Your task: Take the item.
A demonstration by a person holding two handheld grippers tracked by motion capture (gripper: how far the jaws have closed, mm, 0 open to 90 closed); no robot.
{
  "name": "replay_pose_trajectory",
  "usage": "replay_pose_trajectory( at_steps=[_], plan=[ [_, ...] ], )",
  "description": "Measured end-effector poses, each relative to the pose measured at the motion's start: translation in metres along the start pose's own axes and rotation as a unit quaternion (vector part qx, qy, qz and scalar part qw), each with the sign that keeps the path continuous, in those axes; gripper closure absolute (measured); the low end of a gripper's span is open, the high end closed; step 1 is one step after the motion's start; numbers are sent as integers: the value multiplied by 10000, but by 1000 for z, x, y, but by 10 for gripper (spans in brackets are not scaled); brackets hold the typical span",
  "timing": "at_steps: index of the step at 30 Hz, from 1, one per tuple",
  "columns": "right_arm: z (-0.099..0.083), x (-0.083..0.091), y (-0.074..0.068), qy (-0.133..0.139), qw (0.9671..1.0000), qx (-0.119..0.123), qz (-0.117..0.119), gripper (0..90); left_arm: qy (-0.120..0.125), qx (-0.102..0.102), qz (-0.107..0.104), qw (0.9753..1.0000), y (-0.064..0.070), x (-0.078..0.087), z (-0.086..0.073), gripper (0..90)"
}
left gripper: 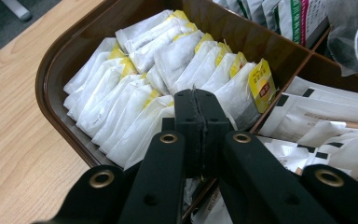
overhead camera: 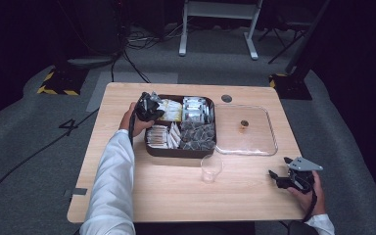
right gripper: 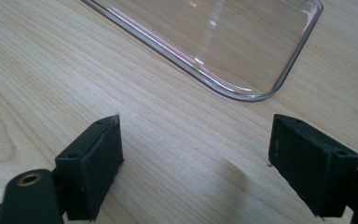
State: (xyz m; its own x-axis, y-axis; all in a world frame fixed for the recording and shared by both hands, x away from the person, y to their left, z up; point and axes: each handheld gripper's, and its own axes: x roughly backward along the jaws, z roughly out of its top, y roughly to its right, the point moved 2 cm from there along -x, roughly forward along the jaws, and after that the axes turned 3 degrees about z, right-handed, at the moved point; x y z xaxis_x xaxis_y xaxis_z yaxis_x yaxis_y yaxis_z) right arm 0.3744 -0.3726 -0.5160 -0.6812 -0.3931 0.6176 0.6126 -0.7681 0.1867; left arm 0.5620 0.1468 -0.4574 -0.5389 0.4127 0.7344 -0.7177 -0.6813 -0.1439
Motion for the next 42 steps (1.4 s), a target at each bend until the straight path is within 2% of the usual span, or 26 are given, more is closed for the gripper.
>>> replay_pose_trajectory(
  at_steps=[5, 13, 18, 26, 34, 36, 42],
  plan=[
    [0, 0, 0, -1, 10000, 3, 0, 178, 152, -21, 31, 9999, 1, 7, 2, 899],
    [0, 0, 0, -5, 10000, -4, 8, 178, 502, 124, 78, 9986, 1, 24, 3, 900],
    [0, 0, 0, -4, 10000, -9, 10, 178, 608, 73, 39, 9981, 2, 37, 3, 900],
    [0, 0, 1, -11, 10000, -17, 15, 178, 808, 118, 159, 9965, 3, 58, 3, 900],
    [0, 0, 1, -11, 10000, -19, 20, 178, 1006, 13, 183, 9948, 11, 80, 8, 900],
    [0, 0, 1, -15, 10000, -24, 22, 178, 1063, 27, 118, 9943, 15, 84, 9, 900],
    [0, 0, 1, -20, 10000, -34, 29, 178, 1177, -117, 156, 9929, 25, 99, 14, 900]
  ],
)
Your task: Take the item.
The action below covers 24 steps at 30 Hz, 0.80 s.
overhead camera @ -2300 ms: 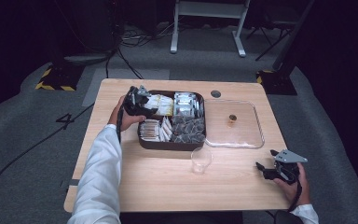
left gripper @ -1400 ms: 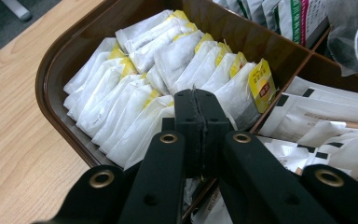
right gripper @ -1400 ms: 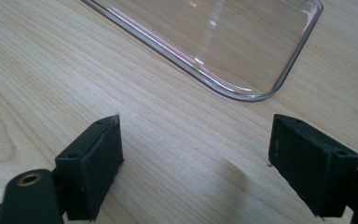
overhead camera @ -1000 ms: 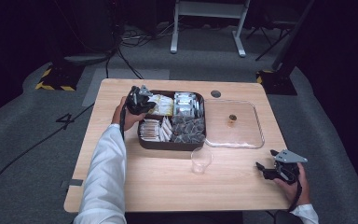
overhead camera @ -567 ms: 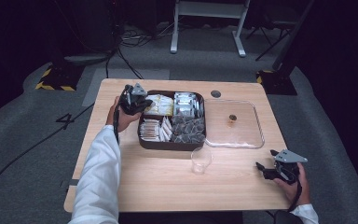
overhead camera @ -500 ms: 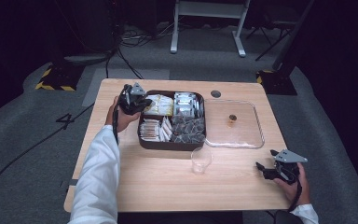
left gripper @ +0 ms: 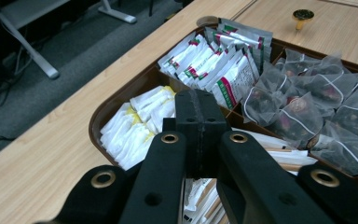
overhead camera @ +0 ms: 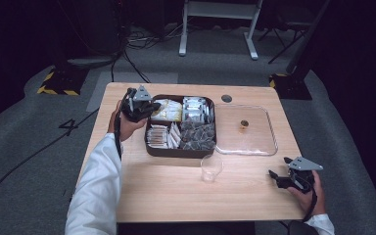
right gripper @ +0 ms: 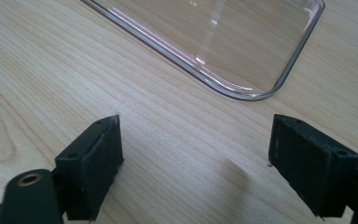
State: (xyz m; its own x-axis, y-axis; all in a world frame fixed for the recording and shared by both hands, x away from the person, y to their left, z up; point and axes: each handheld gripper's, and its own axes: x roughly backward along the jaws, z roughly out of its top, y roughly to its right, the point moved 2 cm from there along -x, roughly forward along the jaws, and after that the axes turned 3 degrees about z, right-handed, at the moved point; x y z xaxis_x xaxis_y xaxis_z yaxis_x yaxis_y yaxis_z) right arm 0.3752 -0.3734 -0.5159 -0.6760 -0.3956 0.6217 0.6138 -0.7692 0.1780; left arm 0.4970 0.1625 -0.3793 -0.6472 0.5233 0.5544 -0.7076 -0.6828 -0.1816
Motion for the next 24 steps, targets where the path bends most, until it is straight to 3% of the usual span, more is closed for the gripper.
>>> replay_pose_trajectory(
  at_steps=[13, 24],
  plan=[
    [0, 0, 0, -8, 10000, -41, 26, 178, 417, -147, -498, 9978, 29, 19, 18, 900],
    [0, 0, 0, -10, 10000, -35, 23, 178, 513, -311, -852, 9946, 52, 26, 26, 900]
  ],
)
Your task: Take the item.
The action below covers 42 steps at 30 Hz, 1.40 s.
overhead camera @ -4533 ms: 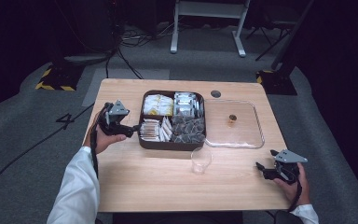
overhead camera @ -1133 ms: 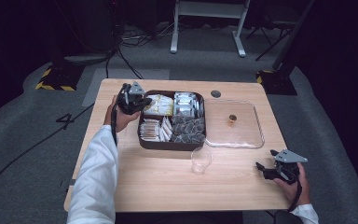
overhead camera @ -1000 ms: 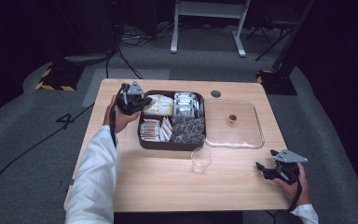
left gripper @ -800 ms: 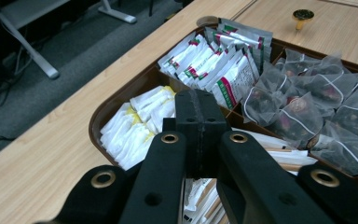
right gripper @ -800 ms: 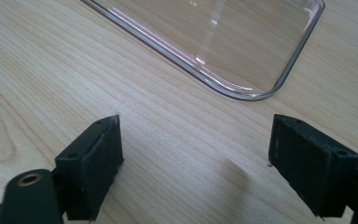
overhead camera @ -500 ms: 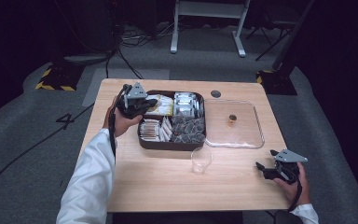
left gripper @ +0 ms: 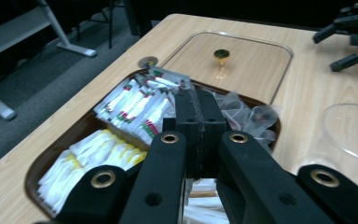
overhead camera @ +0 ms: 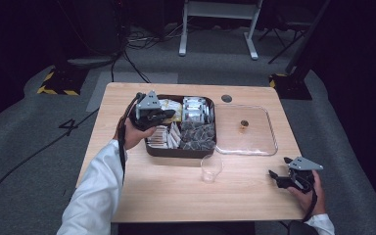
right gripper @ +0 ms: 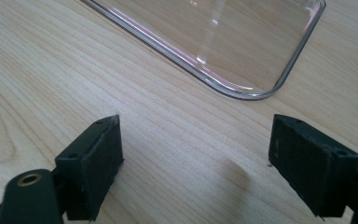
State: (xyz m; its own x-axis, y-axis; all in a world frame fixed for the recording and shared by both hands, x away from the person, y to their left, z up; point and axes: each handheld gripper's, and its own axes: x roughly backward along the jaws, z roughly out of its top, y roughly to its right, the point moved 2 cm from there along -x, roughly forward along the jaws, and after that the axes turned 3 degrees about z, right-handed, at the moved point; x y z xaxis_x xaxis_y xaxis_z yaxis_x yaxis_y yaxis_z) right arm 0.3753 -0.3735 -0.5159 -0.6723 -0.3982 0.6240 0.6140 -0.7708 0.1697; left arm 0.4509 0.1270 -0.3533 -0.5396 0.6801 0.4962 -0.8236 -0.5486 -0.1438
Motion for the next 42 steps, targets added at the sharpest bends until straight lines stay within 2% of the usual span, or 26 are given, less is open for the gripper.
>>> replay_pose_trajectory(
  at_steps=[20, 31, 42],
  plan=[
    [0, 0, 0, 4, 10000, -7, 8, 178, 97, -88, -530, 9985, 43, -10, -3, 900],
    [0, 0, 0, 6, 10000, -3, 3, 178, 150, -219, -940, 9952, 71, -24, -2, 900],
    [0, 0, 0, 3, 10000, -3, 1, 178, 144, -272, -1273, 9914, 87, -40, -2, 900]
  ],
)
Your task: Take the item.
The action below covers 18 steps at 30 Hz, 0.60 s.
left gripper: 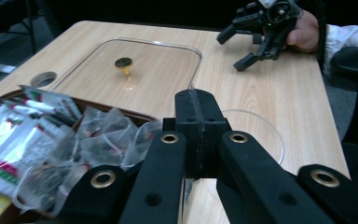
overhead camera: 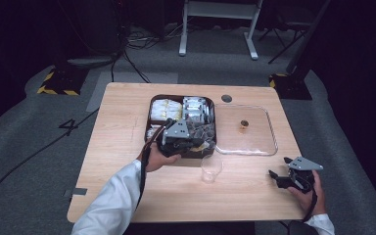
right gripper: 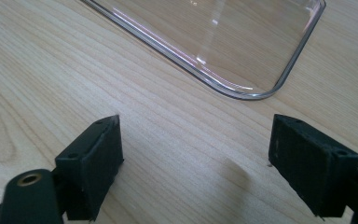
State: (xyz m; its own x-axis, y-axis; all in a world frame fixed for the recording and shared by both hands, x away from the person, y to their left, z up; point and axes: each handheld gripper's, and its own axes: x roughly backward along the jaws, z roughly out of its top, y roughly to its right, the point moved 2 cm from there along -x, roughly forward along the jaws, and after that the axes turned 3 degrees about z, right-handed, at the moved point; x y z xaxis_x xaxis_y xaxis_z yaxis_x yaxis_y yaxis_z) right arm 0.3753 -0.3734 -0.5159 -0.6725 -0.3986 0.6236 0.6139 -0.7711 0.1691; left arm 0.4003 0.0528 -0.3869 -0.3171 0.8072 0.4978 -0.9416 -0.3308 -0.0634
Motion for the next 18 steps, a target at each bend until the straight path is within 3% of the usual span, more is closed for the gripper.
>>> replay_pose_trajectory(
  at_steps=[18],
  plan=[
    [0, 0, 0, 0, 10000, 10, -5, 178, -125, -31, -461, 9989, 16, -34, -7, 899]
  ],
)
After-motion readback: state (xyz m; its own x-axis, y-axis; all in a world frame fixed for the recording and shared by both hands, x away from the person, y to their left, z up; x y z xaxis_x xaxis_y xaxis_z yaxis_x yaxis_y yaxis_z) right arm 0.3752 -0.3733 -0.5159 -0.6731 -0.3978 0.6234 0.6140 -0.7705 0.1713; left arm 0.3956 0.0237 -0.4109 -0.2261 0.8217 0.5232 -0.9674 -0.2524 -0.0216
